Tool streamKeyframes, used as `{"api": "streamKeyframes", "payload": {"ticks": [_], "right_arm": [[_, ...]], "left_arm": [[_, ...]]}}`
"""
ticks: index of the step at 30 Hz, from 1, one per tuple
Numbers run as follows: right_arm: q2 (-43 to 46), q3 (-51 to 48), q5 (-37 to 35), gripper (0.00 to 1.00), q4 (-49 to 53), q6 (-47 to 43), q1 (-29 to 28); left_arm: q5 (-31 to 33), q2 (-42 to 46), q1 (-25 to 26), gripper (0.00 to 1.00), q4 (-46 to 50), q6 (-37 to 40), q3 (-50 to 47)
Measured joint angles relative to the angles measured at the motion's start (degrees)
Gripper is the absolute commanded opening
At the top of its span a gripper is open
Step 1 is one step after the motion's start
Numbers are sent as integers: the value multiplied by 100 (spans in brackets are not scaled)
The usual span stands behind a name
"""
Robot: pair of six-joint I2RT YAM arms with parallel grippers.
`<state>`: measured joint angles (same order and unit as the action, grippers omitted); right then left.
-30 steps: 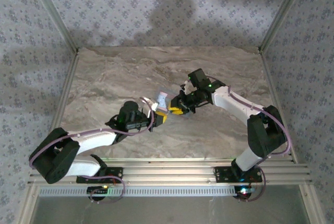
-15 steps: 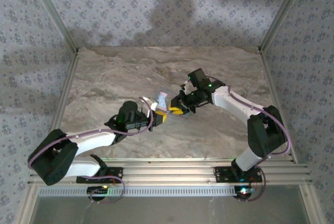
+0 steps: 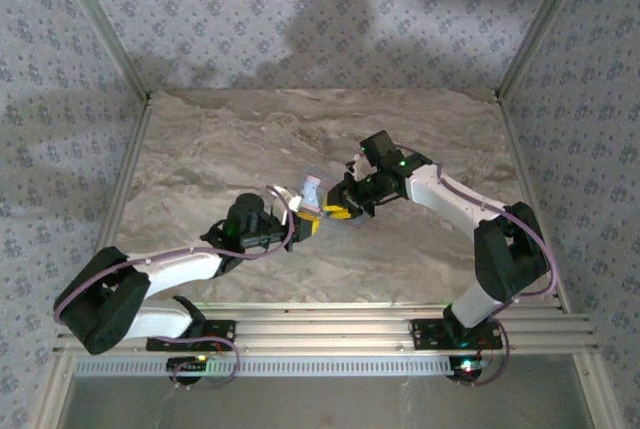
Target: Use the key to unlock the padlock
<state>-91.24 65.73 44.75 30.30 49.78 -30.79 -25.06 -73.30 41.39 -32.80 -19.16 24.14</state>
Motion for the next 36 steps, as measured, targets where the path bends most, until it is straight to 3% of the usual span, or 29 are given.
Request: {"api": "streamKeyframes", "payload": {"ticks": [36], "right_arm": [[-33,131,-87,0,162,-26,-48]], "left_arm": [[-90,2,0,0,149,0,55]]}}
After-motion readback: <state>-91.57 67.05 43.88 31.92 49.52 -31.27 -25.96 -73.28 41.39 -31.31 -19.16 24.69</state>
